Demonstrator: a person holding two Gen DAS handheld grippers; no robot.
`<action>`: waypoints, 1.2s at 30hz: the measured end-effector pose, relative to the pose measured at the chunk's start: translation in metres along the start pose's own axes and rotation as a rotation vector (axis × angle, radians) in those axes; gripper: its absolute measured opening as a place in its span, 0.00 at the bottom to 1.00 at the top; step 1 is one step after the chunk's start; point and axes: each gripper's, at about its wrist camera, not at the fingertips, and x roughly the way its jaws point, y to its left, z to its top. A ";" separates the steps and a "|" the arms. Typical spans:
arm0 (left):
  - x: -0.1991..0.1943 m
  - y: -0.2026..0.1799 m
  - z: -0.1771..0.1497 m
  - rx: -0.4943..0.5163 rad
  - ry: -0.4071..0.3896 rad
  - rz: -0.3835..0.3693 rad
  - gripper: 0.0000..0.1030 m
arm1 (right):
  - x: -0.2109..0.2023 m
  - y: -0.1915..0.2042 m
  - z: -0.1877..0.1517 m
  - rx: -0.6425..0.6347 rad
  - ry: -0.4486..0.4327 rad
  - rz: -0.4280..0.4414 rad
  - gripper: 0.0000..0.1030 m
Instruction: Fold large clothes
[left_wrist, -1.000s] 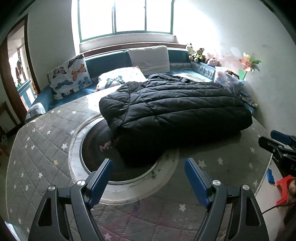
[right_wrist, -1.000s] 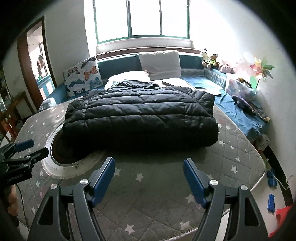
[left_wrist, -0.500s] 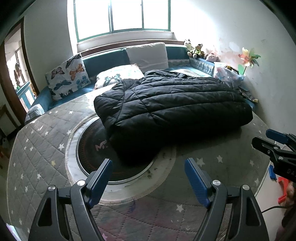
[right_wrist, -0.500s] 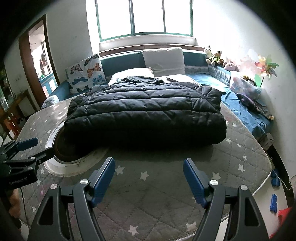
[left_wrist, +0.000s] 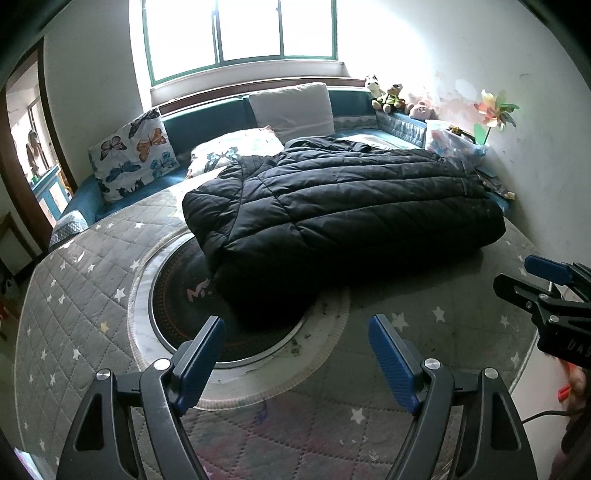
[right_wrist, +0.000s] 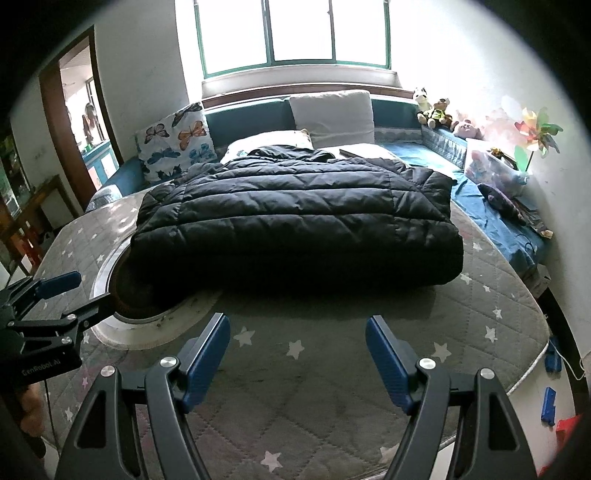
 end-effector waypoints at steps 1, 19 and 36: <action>0.000 0.000 0.000 0.000 0.000 -0.001 0.83 | 0.000 0.001 0.000 -0.003 0.000 0.000 0.81; 0.000 0.001 -0.002 -0.007 0.004 0.000 0.83 | 0.001 0.004 0.001 -0.007 0.006 0.011 0.81; 0.000 0.003 -0.002 -0.016 -0.003 0.005 0.83 | 0.005 0.009 -0.005 -0.018 0.019 0.016 0.81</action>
